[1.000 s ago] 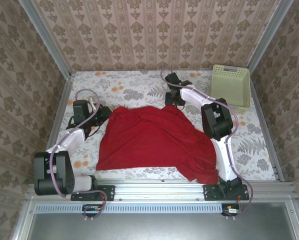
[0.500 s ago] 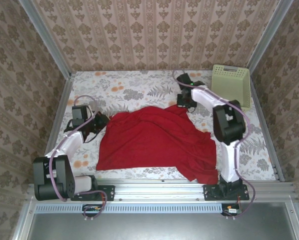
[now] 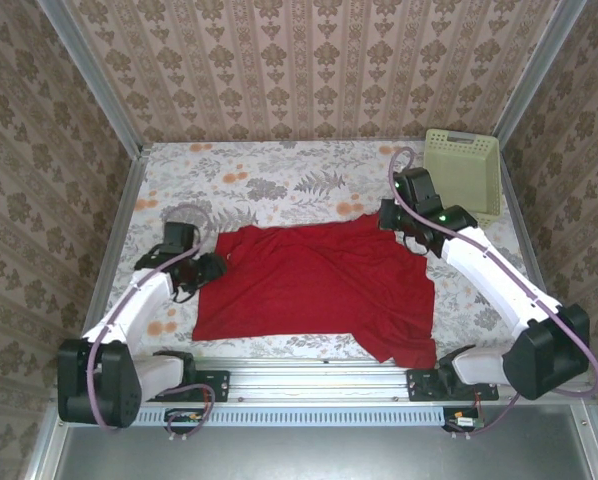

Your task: Fold the inside-out t-shirt

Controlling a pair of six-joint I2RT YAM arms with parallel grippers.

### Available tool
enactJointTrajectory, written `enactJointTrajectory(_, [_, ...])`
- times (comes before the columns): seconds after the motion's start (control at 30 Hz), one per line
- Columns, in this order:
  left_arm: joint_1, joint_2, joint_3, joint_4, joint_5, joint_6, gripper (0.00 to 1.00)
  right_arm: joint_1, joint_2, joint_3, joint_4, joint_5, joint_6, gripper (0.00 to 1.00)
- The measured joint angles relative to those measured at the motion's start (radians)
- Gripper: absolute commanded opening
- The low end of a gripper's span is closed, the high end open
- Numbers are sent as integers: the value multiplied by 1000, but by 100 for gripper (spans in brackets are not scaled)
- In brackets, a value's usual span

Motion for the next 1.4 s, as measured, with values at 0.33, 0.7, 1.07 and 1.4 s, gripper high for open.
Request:
enactJointTrajectory(0.33, [-212,307,208,-71,-273,95,69,0,-134,-20,0,-5,26,0])
enactJointTrajectory(0.7, [-105,550,369,-48,-335,121,32,-11,-198,-39,-45,57,26,0])
enactJointTrajectory(1.07, [194,497,311,2,-242,72,27,-81,-226,-39,-114,126,24,0])
enactJointTrajectory(1.4, [-213,314,355,-31,-308,122,39,-81,-225,-39,-114,97,25,0])
